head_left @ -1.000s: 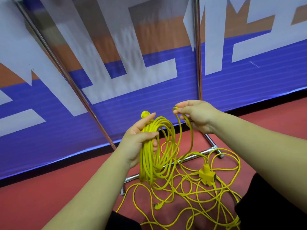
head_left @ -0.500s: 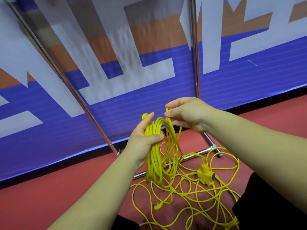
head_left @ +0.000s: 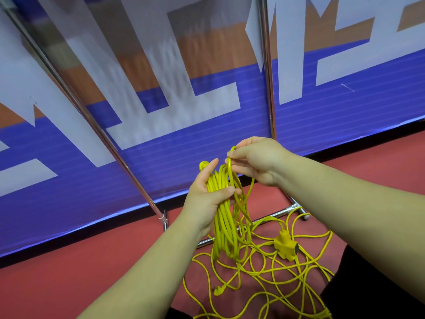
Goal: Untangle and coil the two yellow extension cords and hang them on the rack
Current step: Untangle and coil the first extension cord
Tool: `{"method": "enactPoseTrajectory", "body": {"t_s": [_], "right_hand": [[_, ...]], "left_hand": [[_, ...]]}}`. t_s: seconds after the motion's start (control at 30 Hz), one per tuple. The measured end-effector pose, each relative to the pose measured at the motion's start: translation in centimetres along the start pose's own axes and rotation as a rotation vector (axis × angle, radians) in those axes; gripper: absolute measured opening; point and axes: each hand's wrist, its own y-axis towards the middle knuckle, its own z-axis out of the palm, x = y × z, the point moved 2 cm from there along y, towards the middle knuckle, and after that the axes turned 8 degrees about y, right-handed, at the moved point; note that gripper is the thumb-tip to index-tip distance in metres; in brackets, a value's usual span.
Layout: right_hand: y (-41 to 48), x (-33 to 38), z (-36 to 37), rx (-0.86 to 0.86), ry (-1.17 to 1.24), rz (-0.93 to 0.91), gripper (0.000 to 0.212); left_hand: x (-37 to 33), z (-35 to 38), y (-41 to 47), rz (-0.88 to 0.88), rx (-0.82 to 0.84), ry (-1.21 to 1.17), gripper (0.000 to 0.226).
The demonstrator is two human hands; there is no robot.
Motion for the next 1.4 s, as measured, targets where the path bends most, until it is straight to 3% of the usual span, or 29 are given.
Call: {"method": "enactPoseTrajectory", "body": {"t_s": [0.1, 0.33, 0.57, 0.87, 1.07, 1.2, 1.4], "right_hand": [[0.0, 0.0, -0.4, 0.036, -0.061, -0.079, 0.023], [-0.8, -4.7, -1.1, 0.388, -0.620, -0.077, 0.019], [-0.9, -7.1, 0.4, 0.475, -0.813, -0.172, 0.017], [-2.6, -3.7, 2.7, 0.325, -0.613, -0.330, 0.006], [-2.9, -4.5, 3.2, 0.405, -0.445, -0.210, 0.007], [-3.2, -5.7, 2.4, 0.547, -0.515, -0.100, 0.013], [-2.7, -5.1, 1.4, 0.375, -0.551, -0.194, 0.006]], "left_hand": [[-0.8, -0.7, 0.5, 0.010, -0.061, -0.047, 0.081], [-4.0, -3.9, 1.1, 0.099, -0.185, -0.241, 0.073], [-5.4, -5.8, 0.9, 0.147, -0.242, -0.291, 0.065], [-4.7, -7.1, 0.1, 0.142, -0.280, -0.307, 0.058], [-5.5, -7.2, 0.1, 0.183, -0.322, -0.320, 0.041], [-7.2, -8.7, 0.3, 0.246, -0.432, -0.402, 0.036], [-7.0, -10.5, 0.5, 0.249, -0.600, -0.311, 0.023]]}}
